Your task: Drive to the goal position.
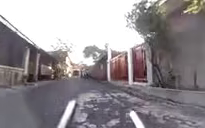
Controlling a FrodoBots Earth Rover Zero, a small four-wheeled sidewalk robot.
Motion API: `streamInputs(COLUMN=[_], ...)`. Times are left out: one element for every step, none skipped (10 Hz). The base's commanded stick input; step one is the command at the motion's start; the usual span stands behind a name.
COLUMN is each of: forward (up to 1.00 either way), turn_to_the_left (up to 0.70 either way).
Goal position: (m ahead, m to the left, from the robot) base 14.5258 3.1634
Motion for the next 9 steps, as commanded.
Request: streamInputs(forward=[0.85,0.85,0.85,0.85,0.85,0.85,0.85,0.85,0.85], turn_to_the_left=[0.0,0.0,0.0,0.0,0.0,0.0,-0.01,-0.02,0.0])
